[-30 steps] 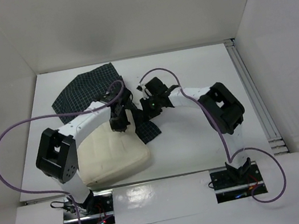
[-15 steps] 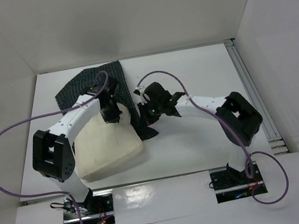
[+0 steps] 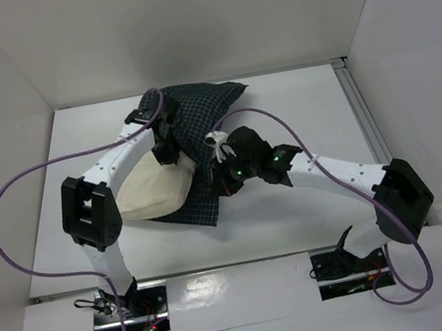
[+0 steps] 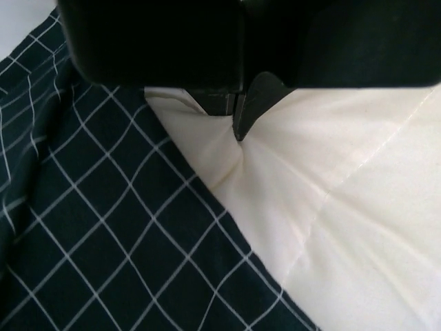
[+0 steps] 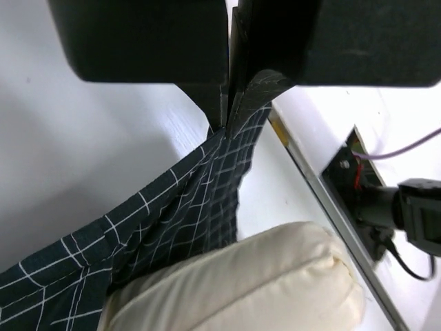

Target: Put the pillow into the pillowcase

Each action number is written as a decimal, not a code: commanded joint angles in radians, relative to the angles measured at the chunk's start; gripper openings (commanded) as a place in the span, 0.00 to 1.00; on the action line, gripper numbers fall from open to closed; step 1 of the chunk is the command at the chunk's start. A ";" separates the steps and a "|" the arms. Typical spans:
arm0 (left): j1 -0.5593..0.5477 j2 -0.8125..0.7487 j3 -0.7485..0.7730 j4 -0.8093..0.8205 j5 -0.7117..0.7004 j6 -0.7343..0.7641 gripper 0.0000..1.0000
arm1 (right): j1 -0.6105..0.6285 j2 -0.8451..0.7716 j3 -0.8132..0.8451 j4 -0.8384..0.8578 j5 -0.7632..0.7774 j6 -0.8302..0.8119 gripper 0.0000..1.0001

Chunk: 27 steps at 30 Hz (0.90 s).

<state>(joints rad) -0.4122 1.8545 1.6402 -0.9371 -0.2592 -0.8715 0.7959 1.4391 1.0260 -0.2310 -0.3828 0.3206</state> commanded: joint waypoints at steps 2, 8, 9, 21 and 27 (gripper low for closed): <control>-0.013 0.098 0.047 0.122 -0.127 -0.073 0.00 | 0.023 -0.103 -0.053 -0.174 -0.127 0.015 0.00; -0.086 0.085 0.038 0.145 -0.042 0.006 0.02 | 0.023 -0.154 -0.109 -0.295 0.101 0.052 0.06; -0.099 0.075 0.038 0.146 -0.028 0.029 0.07 | 0.023 -0.154 -0.109 -0.312 0.128 0.061 0.20; 0.016 -0.274 -0.169 0.046 0.127 0.218 0.86 | 0.023 0.078 0.196 -0.308 0.372 0.071 0.99; 0.239 -0.439 -0.203 0.055 0.185 0.247 0.86 | 0.034 0.385 0.353 -0.208 0.260 0.119 0.99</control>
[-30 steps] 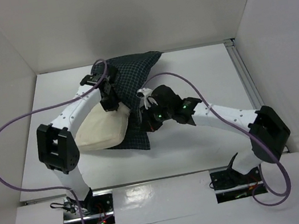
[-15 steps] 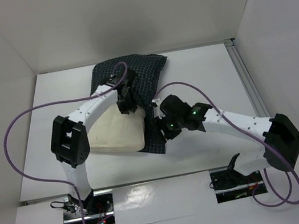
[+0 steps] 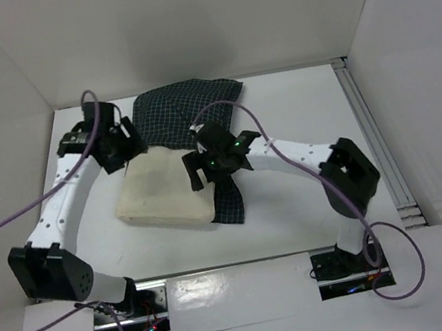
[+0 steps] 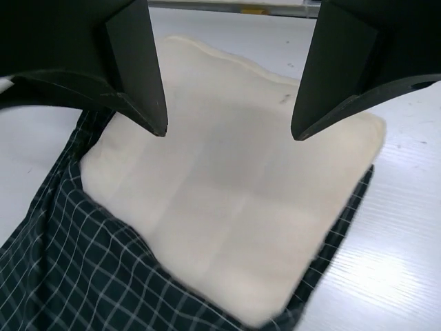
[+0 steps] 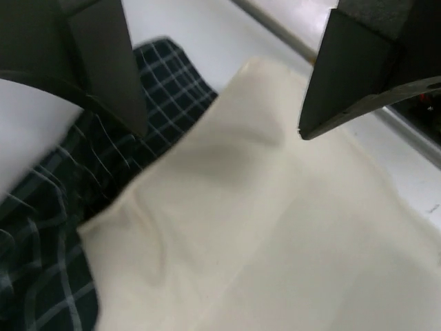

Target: Put the pillow into the pillowcase

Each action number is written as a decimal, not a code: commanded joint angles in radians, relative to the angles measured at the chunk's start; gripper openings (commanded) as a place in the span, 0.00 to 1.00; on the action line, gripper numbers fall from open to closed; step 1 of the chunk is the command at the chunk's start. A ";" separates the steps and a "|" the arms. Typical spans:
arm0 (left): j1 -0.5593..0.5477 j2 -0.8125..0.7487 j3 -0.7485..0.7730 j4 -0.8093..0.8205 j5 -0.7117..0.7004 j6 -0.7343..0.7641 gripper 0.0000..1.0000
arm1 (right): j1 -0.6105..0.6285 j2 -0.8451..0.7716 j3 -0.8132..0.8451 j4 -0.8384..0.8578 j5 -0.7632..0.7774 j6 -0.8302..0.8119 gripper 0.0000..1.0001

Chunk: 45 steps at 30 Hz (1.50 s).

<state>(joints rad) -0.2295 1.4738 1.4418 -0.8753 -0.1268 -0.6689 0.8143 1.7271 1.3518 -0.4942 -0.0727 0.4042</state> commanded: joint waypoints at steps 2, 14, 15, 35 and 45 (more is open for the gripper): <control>0.108 -0.089 -0.014 0.015 0.111 0.057 0.86 | 0.016 0.143 0.038 0.055 -0.064 0.045 0.76; 0.153 -0.067 -0.199 0.104 0.390 0.152 0.91 | -0.279 -0.135 -0.097 -0.167 0.366 -0.013 0.51; 0.153 -0.067 -0.225 0.119 0.429 0.152 0.93 | -0.279 -0.135 -0.079 -0.178 0.379 -0.022 0.64; 0.137 -0.153 -0.617 0.371 0.544 0.031 1.00 | 0.098 0.316 0.277 -0.101 0.280 -0.153 0.87; 0.050 -0.119 -0.727 0.633 0.628 -0.098 0.96 | 0.039 0.082 0.185 -0.031 0.151 -0.162 0.00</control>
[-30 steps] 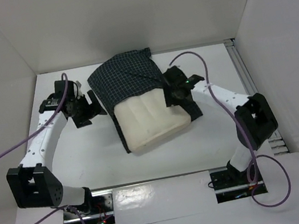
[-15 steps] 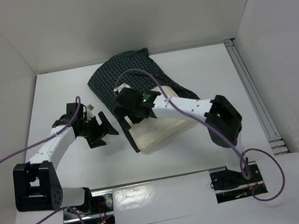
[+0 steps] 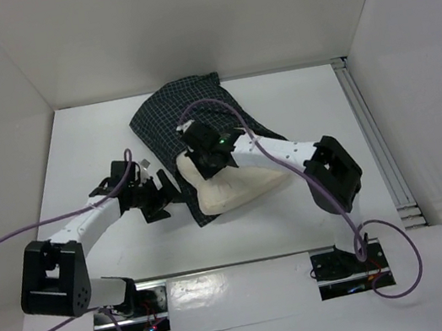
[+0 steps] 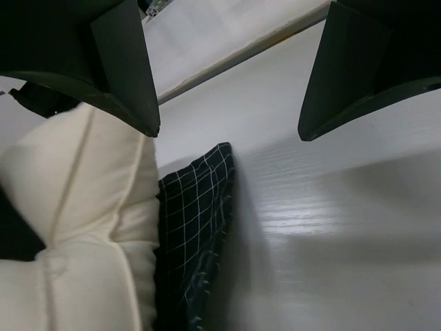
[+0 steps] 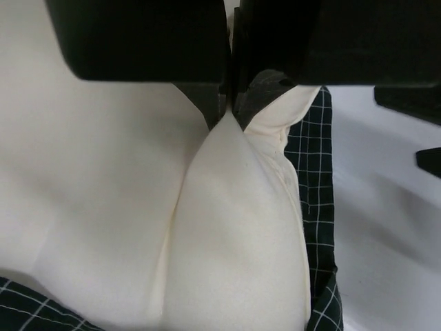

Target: Put the pillow into the pillowcase

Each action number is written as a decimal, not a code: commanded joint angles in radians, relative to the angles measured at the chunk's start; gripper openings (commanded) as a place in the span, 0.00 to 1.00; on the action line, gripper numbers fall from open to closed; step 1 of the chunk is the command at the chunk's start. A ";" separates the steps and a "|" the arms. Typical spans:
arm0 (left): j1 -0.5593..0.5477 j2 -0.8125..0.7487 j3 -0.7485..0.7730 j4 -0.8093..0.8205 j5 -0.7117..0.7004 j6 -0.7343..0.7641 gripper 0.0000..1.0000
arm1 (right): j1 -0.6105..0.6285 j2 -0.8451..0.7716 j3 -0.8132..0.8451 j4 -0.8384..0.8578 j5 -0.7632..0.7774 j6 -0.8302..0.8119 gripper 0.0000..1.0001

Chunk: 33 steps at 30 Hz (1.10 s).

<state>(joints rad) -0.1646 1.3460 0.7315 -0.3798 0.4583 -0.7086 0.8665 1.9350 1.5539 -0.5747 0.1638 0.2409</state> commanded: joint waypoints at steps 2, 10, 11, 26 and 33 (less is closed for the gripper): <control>-0.044 0.028 -0.027 0.170 0.031 -0.058 0.93 | -0.024 -0.151 -0.017 0.050 -0.125 0.001 0.00; -0.102 0.139 0.023 0.275 0.000 -0.039 0.88 | -0.044 -0.171 -0.017 0.029 -0.179 0.001 0.00; -0.102 0.151 0.032 0.289 0.000 -0.028 0.88 | -0.044 -0.171 -0.017 0.029 -0.179 0.001 0.00; -0.122 -0.091 -0.090 0.499 0.203 -0.170 0.00 | -0.063 -0.027 0.130 -0.004 -0.130 -0.008 0.00; -0.141 -0.255 -0.092 0.426 0.253 -0.141 0.00 | -0.119 0.137 0.365 -0.069 -0.098 -0.037 0.00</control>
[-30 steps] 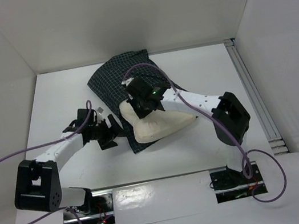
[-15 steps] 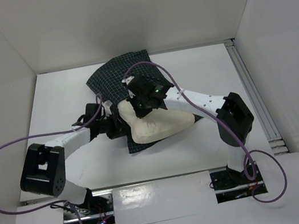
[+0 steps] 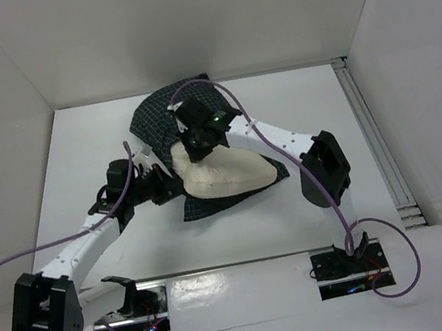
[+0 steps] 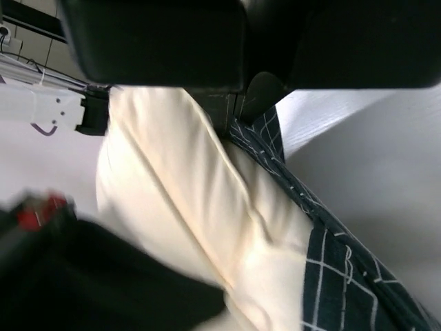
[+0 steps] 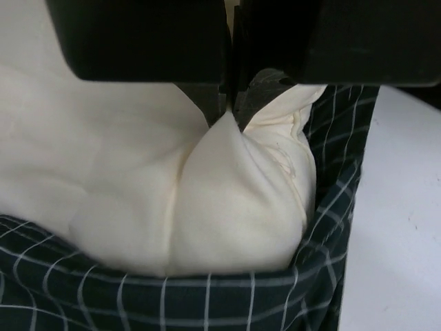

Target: Put the pillow into the pillowcase

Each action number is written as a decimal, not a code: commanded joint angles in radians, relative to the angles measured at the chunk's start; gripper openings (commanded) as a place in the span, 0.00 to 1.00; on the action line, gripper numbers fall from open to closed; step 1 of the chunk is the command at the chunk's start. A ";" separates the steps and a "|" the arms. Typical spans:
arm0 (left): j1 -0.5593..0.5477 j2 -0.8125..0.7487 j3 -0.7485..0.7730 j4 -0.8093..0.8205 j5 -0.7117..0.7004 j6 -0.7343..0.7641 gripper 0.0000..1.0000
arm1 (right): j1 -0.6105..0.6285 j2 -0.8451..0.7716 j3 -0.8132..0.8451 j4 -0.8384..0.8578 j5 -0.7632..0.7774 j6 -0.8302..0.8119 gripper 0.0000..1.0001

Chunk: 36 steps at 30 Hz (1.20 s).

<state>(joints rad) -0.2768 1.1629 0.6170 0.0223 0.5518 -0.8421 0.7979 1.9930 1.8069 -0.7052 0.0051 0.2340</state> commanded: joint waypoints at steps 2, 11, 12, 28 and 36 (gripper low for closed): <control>-0.029 -0.083 0.032 0.001 0.183 0.005 0.00 | -0.068 0.099 0.217 0.049 0.076 -0.030 0.00; -0.029 -0.153 0.032 -0.053 0.298 0.035 0.00 | -0.091 0.113 0.301 0.082 0.036 0.011 0.00; -0.029 -0.182 0.032 -0.053 0.310 0.044 0.00 | -0.080 0.144 0.257 0.091 0.036 0.011 0.00; -0.019 -0.301 0.179 -0.547 -0.064 0.103 0.41 | -0.067 -0.075 -0.122 0.197 -0.088 0.096 0.76; -0.010 -0.267 0.273 -0.685 -0.286 0.146 1.00 | -0.276 -0.290 -0.420 0.205 -0.034 0.117 0.84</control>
<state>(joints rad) -0.2920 0.8791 0.8566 -0.5915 0.3592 -0.7280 0.6113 1.7557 1.4609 -0.5240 -0.0845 0.3359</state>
